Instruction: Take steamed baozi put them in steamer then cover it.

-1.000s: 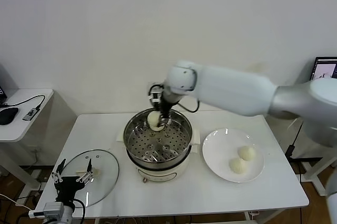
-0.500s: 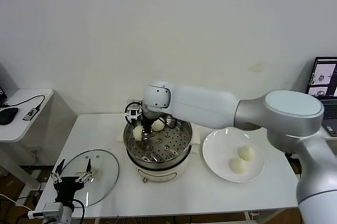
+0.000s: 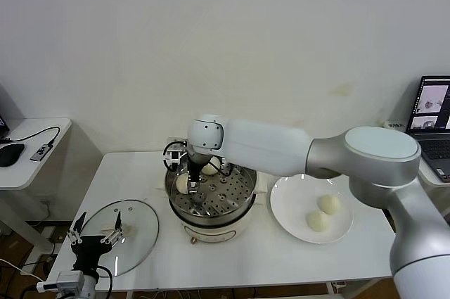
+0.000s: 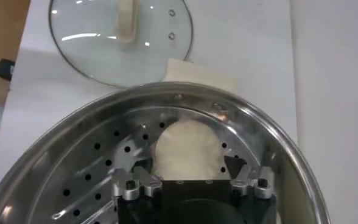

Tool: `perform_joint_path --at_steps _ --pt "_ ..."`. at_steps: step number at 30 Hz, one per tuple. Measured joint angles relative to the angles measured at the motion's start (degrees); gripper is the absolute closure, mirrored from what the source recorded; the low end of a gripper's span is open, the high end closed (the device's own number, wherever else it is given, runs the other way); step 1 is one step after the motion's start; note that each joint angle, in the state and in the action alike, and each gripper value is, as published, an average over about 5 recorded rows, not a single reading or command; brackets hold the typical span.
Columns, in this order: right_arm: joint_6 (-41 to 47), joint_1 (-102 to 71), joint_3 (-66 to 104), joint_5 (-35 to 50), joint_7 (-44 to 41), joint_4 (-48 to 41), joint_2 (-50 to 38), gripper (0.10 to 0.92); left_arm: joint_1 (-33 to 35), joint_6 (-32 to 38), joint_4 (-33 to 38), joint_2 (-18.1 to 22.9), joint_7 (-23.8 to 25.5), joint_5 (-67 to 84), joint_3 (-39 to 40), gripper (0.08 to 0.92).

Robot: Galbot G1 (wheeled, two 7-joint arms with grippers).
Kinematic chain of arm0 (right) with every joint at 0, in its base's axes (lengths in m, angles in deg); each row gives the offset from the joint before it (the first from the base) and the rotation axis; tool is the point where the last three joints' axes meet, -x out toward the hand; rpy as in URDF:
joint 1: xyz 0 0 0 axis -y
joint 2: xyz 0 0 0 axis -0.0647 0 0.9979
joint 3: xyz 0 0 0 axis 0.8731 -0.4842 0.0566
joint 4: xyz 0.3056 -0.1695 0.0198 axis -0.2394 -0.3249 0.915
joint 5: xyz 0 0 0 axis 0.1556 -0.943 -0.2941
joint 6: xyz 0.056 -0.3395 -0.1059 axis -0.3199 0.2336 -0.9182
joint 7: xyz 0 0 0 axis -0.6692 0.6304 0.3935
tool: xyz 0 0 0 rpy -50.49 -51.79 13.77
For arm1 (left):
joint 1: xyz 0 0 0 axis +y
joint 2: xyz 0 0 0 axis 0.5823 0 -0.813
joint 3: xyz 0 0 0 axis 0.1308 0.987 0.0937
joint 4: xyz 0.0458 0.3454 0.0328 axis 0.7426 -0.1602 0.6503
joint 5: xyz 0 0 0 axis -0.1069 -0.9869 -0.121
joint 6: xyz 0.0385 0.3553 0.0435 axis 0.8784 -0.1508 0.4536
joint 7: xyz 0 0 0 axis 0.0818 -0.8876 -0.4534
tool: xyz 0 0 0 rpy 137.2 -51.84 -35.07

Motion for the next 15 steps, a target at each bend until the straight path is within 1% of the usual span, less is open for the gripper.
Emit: perform_joint_path --at_steps 7,15 --pt "-3.6 5.1 -0.8 -3.4 -6.4 6.3 -7.6 0.202 -0.2 -0.1 0.2 -0.5 0.0 0.2 -0.4 0.177" --pt "-11.0 7.9 -0.2 -9.8 -14.5 15.4 -23.1 0.203 0.1 -0.3 0.4 -0.3 0.1 0.0 -0.2 0.177"
